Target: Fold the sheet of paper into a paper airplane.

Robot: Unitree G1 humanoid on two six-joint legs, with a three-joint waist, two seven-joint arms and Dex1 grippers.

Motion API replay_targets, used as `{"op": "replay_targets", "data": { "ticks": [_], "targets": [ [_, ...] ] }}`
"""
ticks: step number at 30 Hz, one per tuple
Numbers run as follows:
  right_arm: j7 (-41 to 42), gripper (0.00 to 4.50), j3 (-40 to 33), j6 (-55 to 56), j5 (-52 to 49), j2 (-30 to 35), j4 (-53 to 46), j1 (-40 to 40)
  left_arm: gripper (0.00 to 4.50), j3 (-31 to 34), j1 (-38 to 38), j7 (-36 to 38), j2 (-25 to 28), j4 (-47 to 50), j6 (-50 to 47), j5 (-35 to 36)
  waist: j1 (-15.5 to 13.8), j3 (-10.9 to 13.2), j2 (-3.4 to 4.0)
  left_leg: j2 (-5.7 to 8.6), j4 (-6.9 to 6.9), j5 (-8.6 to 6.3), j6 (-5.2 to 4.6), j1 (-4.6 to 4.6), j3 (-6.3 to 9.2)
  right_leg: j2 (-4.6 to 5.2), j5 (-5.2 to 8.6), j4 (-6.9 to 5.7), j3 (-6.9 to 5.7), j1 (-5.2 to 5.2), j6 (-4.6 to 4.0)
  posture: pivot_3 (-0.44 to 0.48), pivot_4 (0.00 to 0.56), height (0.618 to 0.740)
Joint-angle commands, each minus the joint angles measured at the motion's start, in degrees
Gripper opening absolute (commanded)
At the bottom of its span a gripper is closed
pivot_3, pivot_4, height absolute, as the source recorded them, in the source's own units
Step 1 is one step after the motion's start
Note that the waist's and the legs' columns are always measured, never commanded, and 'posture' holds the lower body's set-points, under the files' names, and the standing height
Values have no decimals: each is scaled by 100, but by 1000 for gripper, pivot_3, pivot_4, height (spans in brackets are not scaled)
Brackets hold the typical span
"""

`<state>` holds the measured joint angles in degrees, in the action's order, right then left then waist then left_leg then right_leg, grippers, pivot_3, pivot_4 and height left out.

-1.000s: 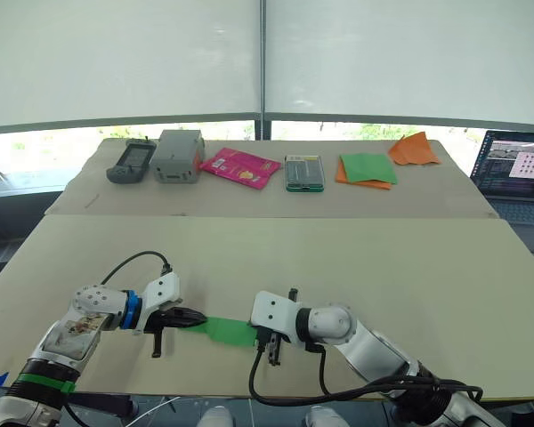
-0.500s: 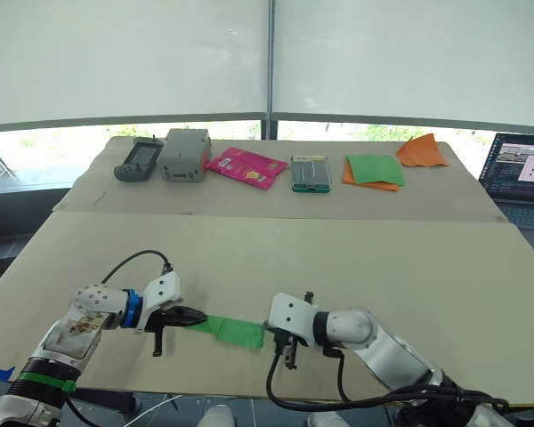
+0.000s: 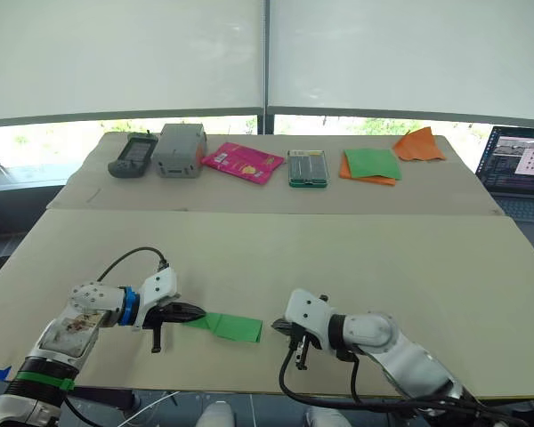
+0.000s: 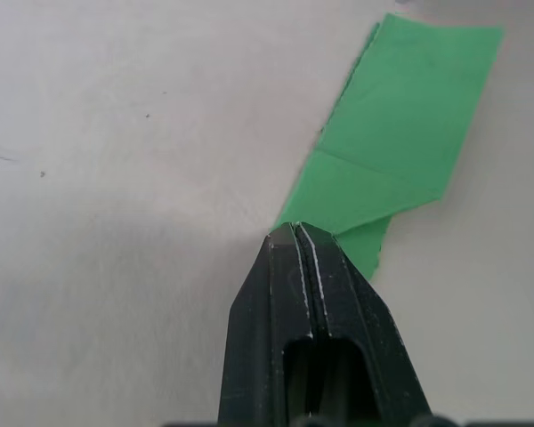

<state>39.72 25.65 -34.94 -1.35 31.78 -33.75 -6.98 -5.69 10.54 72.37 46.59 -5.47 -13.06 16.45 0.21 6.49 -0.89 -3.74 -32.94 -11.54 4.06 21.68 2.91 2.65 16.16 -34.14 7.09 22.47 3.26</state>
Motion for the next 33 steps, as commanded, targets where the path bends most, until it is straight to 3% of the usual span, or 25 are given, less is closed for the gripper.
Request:
{"op": "replay_targets", "data": {
  "ticks": [1, 7, 15, 23, 28, 33],
  "targets": [
    [-9, 47, -420, 384, -156, 119, -709, 233, 0, 440, 21, -131, -39, 518, -869, 693, 49, 20, -31, -3, 0, 1, -1, 3, 2, -3, -1, 0, 0, -1, 1, 0, 150, 740],
    [66, 47, -678, 276, -562, 173, -1598, 682, 0, 1230, -339, -79, 416, 1350, -1998, 1591, 200, 51, -59, -16, 2, 17, -28, -5, 9, -14, -3, -3, -1, -2, 2, 0, 150, 740],
    [54, 47, -556, 476, -594, 128, -1317, 874, 0, 1451, -1174, 275, 931, 1590, -1785, 1544, 211, 111, -50, -17, 17, -2, 2, -40, 7, -7, -1, 0, 0, -1, -2, 0, 150, 740],
    [202, 2604, -568, 766, -657, 153, -1015, 940, 0, 1082, -1414, 252, 824, 1882, -1452, 1210, 214, 120, -54, -15, 15, -3, 5, -37, -7, 7, 0, 10, 0, 6, -6, 0, 150, 740],
    [222, 2604, -621, 697, -739, 220, -1074, 881, 0, 556, -1477, 168, 645, 1985, -1190, 895, 219, 115, -53, -16, 15, -3, 4, -40, -6, 2, -1, 5, 0, 6, -8, 0, 150, 740],
    [255, 2604, -644, 496, -889, 275, -1172, 804, 0, 372, -707, -173, 167, 1634, -1246, 833, 157, 115, -64, -14, 10, -2, 4, -32, -4, -1, -1, 5, 0, 4, -8, 0, 150, 740]
  ]
}}
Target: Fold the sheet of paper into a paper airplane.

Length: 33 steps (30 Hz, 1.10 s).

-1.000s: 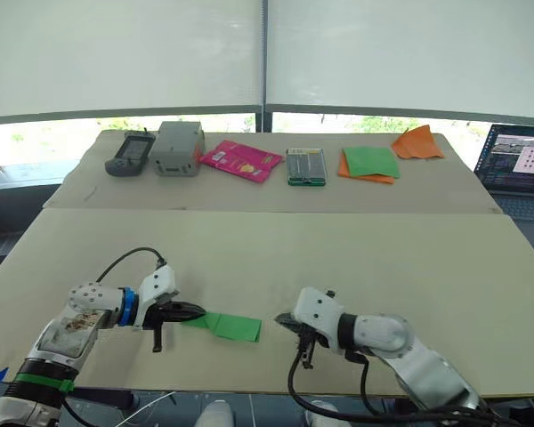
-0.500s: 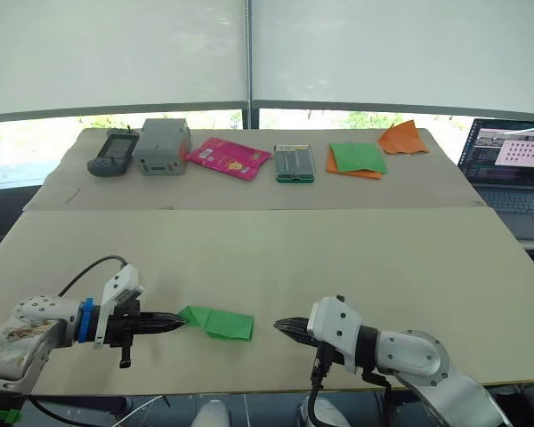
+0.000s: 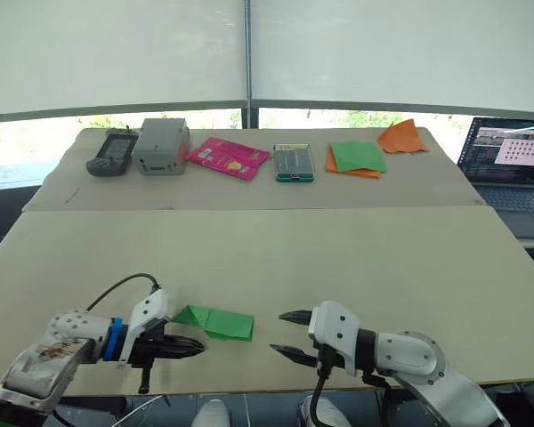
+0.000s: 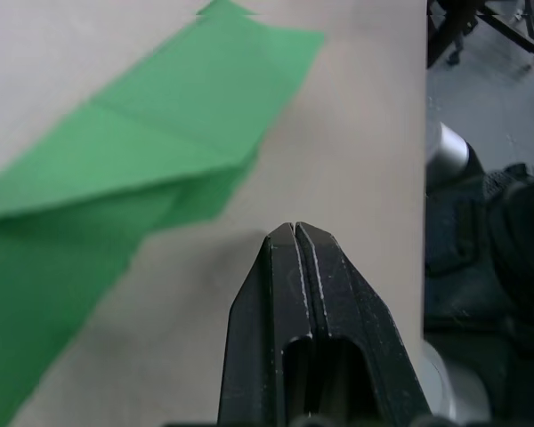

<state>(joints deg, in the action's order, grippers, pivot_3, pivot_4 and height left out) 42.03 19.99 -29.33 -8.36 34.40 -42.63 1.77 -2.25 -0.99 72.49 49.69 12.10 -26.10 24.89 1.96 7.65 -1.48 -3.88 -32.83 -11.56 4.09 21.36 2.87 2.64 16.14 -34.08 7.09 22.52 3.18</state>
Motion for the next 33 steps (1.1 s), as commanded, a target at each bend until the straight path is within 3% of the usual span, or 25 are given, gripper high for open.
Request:
{"op": "replay_targets", "data": {
  "ticks": [1, 10, 18, 26, 33],
  "targets": [
    [19, 2604, -70, -82, -194, 8, -287, -86, 0, 41, 599, -207, -197, -174, -18, 36, -26, -2, -8, 0, -2, 0, 0, 0, 1, -1, 0, 0, 0, 0, 0, 0, 150, 740],
    [-117, 2604, 271, 4, -63, -319, 206, -512, 0, -129, 1139, -269, -342, -902, 130, -258, 76, -15, 3, 0, -5, 27, -46, -21, 13, -17, -10, -11, 2, -20, 1, 0, 150, 740],
    [-61, 2604, 711, 267, 173, -782, 1021, -1374, 0, -237, 1352, -325, -489, -1335, 392, -556, 41, -16, -5, 2, -7, 29, -49, -16, 15, -17, -12, -12, 2, -25, 0, 0, 150, 740],
    [100, 2604, 1102, 760, 536, -1195, 2086, -2192, 0, -52, 1436, -281, -473, -1108, 38, -244, 53, -17, -5, 2, -8, 35, -59, -18, 13, -19, -26, -31, 2, -27, 2, 0, 150, 740],
    [283, 2604, 1289, 1162, 815, -1326, 2664, -2453, 0, 356, 1478, -119, -263, -868, -419, 270, 58, -19, -11, 3, -12, 39, -65, -23, 15, -21, -28, -81, 1, -25, 3, 0, 150, 740]
  ]
}}
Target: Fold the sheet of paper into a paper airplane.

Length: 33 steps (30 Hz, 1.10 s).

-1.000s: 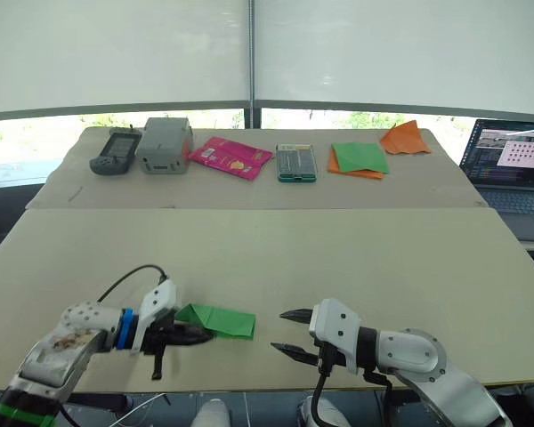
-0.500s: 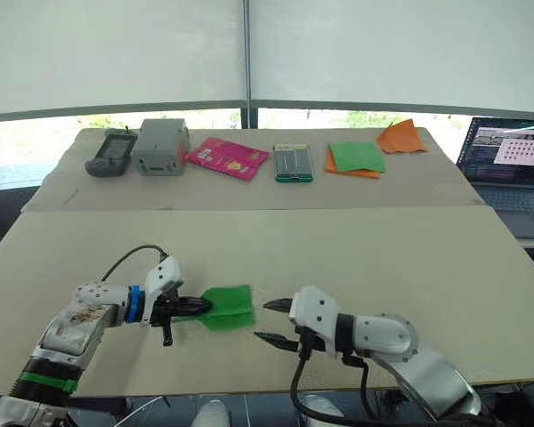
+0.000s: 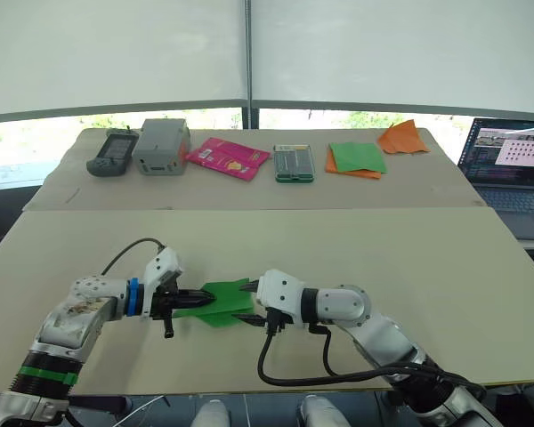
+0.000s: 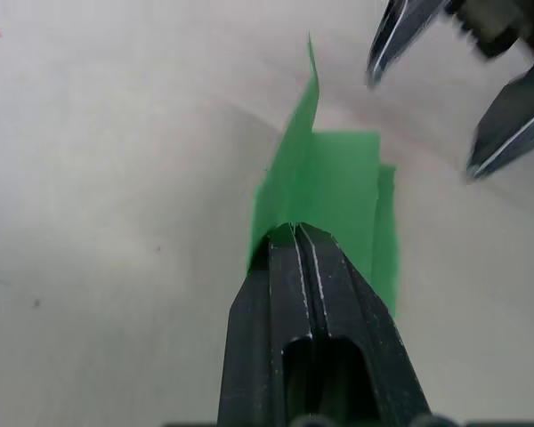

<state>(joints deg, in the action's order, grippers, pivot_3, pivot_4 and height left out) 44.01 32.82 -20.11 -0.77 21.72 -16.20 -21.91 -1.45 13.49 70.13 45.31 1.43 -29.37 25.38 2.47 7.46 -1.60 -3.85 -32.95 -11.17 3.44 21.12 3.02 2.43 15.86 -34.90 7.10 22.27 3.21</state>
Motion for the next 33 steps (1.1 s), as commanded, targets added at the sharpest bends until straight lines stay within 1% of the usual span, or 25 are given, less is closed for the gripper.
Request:
{"op": "replay_targets", "data": {
  "ticks": [1, 4, 8, 13, 20, 27, 30, 32, 33],
  "targets": [
    [103, 2604, 3, 267, 65, -61, 31, -72, 0, 314, -15, 128, 210, 234, -109, 249, 13, 1, 2, 0, 0, 0, 0, -1, 0, -1, 0, -1, 0, 0, 0, 0, 150, 740],
    [134, 2604, -6, 301, 104, -60, 3, -13, 0, 553, -329, 158, 385, 513, -218, 436, 18, 1, 3, 0, 1, 0, 0, -5, 1, -1, 0, -4, 1, 0, 0, 0, 150, 740],
    [112, 2604, 7, 329, 183, -123, 92, -27, 0, 1130, -1012, 115, 652, 1089, -354, 719, 30, 4, 6, -3, 2, 0, 0, -7, 0, -2, 1, -6, 1, 4, -1, 0, 150, 740],
    [133, 2604, 50, 422, 305, -152, 229, -59, 0, 1598, -1644, 64, 817, 1482, -457, 904, 8, 15, 21, -3, 3, -1, 1, -6, -1, 0, 2, -4, 1, 9, -4, 0, 150, 740],
    [-18, 2604, 134, 485, 739, -337, 770, -253, 0, 1710, -1796, -169, 734, 1744, -656, 1144, 7, 17, 14, -3, 2, -1, 2, -5, -2, 2, 3, -2, 1, 11, -6, 0, 150, 740],
    [32, 2604, 58, 423, 827, -397, 973, -324, 0, 1690, -1855, -288, 700, 1823, -717, 1245, 17, 16, 15, -3, 3, 0, 2, -6, -2, 1, 2, -7, 0, 10, -7, 0, 150, 740],
    [24, 1799, 80, 432, 845, -465, 985, -311, 0, 1661, -1858, -334, 683, 1826, -708, 1259, 16, 16, 14, -3, 3, 0, 1, -6, -2, 1, 2, -7, 0, 10, -7, 0, 150, 740],
    [3, 1033, 91, 437, 877, -509, 960, -305, 0, 1648, -1861, -351, 685, 1815, -701, 1260, 18, 16, 14, -3, 3, 0, 2, -6, -1, 1, 2, -7, 0, 10, -7, 0, 150, 740],
    [3, 766, 95, 429, 891, -525, 952, -305, 0, 1642, -1856, -355, 687, 1805, -698, 1259, 17, 16, 15, -3, 3, -1, 2, -7, -1, 1, 2, -7, 0, 10, -7, 0, 150, 740]
  ]
}}
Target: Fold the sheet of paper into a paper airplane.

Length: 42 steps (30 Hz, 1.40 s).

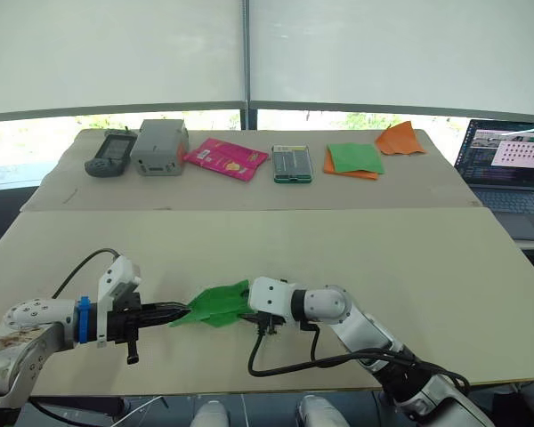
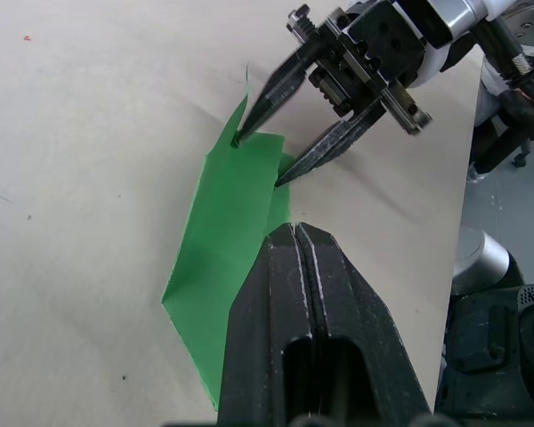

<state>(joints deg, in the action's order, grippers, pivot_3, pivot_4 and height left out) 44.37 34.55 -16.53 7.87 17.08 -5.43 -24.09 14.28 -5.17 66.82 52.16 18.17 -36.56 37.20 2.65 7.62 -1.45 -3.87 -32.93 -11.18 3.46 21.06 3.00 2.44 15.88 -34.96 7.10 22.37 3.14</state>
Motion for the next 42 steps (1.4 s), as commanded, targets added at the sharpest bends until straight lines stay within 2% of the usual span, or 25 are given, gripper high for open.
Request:
{"op": "replay_targets", "data": {
  "ticks": [1, 2, 10, 14, 18, 21, 24, 28, 33, 35, 38, 42],
  "targets": [
    [-34, 382, -74, 57, 46, -73, -130, -87, 0, 65, 13, -25, 4, 127, 19, 80, -3, 0, 0, 0, 0, 0, 0, 0, 0, 0, 0, 0, 0, 0, 0, 0, 150, 740],
    [-33, 36, -68, 40, 68, -79, -131, -88, 0, 60, 19, -26, 7, 125, 16, 82, -4, 0, 0, 0, 0, 0, 0, 0, 0, 0, 0, 0, 0, 0, 0, 0, 150, 740],
    [-98, 11, -268, -58, 49, -99, -324, -81, 0, -47, 187, -145, -104, 79, -2, 119, -5, -1, 0, 0, 0, 0, 0, 0, 0, 0, 0, 0, 0, -1, 0, 0, 150, 740],
    [-3, 11, -1050, -1402, -541, 104, -1610, 146, 0, -137, 398, -340, -350, -31, 102, 55, -36, -1, 1, 2, -2, 1, 1, 5, -1, 0, 0, 0, 0, -2, 0, 0, 150, 740],
    [211, 11, -1423, -3396, -1091, 735, -3133, 680, 0, -185, 608, -643, -689, -86, 161, 40, -61, -12, -6, 1, -3, 1, 1, 3, 1, 0, -1, 1, -2, -10, 1, 0, 150, 740],
    [-164, 11, -1606, -4533, -1312, 752, -3751, 936, 0, -238, 791, -894, -973, -22, 93, 120, -36, -25, -27, 1, -3, 0, 1, 3, 2, 1, 0, 3, -1, -8, 1, 0, 150, 740],
    [-547, 11, -1613, -4989, -1300, 712, -3973, 1050, 0, -315, 770, -969, -1101, 186, -29, 234, 15, -29, -12, 2, -2, -1, 3, 3, 2, 0, 0, 4, 2, 2, 1, 0, 150, 740],
    [-1224, 11, -1848, -5043, -1086, 648, -4015, 1222, 0, -430, 737, -1053, -1174, 218, 19, 174, 9, -30, -13, 2, -2, -14, 25, -1, 4, 0, 0, 4, 0, 2, 1, 0, 150, 740],
    [-2186, 11, -3065, -4794, -661, 627, -4012, 1660, 0, -529, 817, -1274, -1352, 294, -35, 212, -67, -29, -16, 12, -10, -15, 27, 11, 3, 6, 0, 18, 2, -4, 1, 0, 150, 740],
    [-2419, 11, -3747, -4882, -698, 397, -4019, 1749, 0, -582, 796, -1342, -1429, 345, -48, 219, -51, -30, -19, 15, -12, -15, 28, 13, 2, 7, 0, 22, 5, -4, 1, 0, 150, 740],
    [-2496, 11, -4856, -4911, -716, 487, -3755, 1972, 0, -658, 771, -1402, -1507, 356, -38, 196, -33, -30, -11, 14, -11, -14, 26, 9, 5, 5, -1, 20, 5, -10, 2, 0, 150, 740],
    [-2492, 11, -5379, -5003, -863, 544, -3480, 2122, 0, -733, 822, -1439, -1549, 288, -16, 138, -14, -29, -10, 14, -10, 0, 3, 9, 4, 5, -1, 20, 5, -11, 2, 0, 150, 740]
  ]
}}
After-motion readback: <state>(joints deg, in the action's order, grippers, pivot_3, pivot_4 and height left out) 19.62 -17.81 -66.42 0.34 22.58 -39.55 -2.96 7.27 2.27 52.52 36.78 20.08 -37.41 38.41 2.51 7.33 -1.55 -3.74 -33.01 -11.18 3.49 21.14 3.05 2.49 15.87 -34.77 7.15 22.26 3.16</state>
